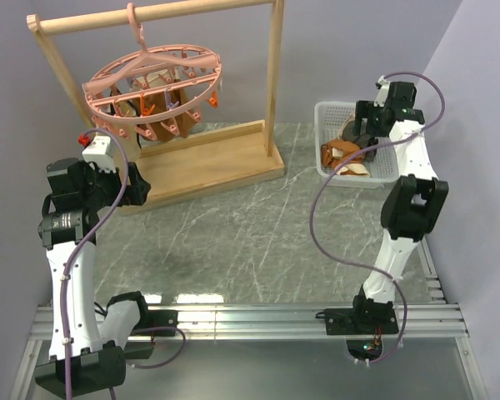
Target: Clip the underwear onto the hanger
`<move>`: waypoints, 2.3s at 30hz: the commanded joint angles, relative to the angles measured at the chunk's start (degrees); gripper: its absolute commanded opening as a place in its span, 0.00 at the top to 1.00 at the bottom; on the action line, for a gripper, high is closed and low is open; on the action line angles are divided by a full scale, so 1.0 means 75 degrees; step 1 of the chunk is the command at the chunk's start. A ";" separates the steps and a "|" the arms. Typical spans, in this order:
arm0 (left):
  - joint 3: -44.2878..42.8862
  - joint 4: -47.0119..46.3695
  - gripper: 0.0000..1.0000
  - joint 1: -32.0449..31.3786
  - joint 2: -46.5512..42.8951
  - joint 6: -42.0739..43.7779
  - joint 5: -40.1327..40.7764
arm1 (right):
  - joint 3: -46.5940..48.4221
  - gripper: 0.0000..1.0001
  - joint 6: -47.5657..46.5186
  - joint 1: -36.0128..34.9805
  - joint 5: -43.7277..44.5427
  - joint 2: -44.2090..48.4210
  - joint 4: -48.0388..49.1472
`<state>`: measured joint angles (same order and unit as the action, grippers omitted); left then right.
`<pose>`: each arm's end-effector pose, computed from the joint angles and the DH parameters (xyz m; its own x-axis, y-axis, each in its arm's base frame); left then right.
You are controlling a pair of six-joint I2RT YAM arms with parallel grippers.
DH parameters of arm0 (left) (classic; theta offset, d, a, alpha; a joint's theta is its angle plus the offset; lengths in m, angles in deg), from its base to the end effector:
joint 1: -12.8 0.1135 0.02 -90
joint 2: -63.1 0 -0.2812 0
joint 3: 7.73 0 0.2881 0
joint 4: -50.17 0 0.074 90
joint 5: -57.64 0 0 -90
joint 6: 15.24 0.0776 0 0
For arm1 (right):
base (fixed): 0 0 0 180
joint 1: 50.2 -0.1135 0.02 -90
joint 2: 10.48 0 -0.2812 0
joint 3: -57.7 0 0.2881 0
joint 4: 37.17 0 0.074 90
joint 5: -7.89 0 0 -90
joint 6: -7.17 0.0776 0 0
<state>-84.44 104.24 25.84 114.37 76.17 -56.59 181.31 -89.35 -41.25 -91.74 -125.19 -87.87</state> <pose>0.2325 0.0212 0.3873 -0.4631 -0.0842 -0.8823 0.1566 0.9720 -0.1750 0.5299 -0.0703 0.3132 -0.6576 -0.0098 -0.7533 -0.0448 0.9987 0.0261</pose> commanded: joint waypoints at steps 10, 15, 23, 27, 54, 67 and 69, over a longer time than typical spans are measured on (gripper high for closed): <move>0.0269 0.0241 0.01 -0.0086 -0.0249 0.0198 0.0324 | 0.2090 0.09 0.0858 0.0225 0.0592 -0.2493 0.2120; 0.0351 0.0429 0.01 -0.0086 -0.0472 0.0363 0.0570 | 0.2219 0.13 0.0812 0.0166 0.0873 -0.2984 0.2461; 0.0328 0.0441 0.01 -0.0086 -0.0379 0.0281 0.0535 | 0.2207 0.82 0.0682 0.0143 0.0768 -0.2823 0.2801; 0.0258 0.0406 0.01 -0.0086 -0.0390 0.0269 0.0465 | 0.2184 1.00 0.0811 0.0178 0.0487 -0.2249 0.2778; 0.0445 -0.0343 0.01 -0.0109 -0.0800 -0.0141 -0.0590 | -0.2668 1.00 0.3999 0.0400 -0.1937 0.4466 0.3963; 0.0621 -0.0708 0.01 -0.0109 -0.1128 -0.0282 -0.1609 | -0.4377 1.00 0.3412 -0.1109 -0.4432 0.6857 0.3094; 0.0644 -0.0649 0.01 -0.0109 -0.1152 0.0116 -0.1668 | -0.4939 1.00 0.3506 -0.1413 -0.5098 0.7091 0.3140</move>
<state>-79.96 101.42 25.29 106.67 74.33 -65.81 148.09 -63.17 -49.27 -120.22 -73.57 -63.98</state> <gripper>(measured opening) 0.995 0.010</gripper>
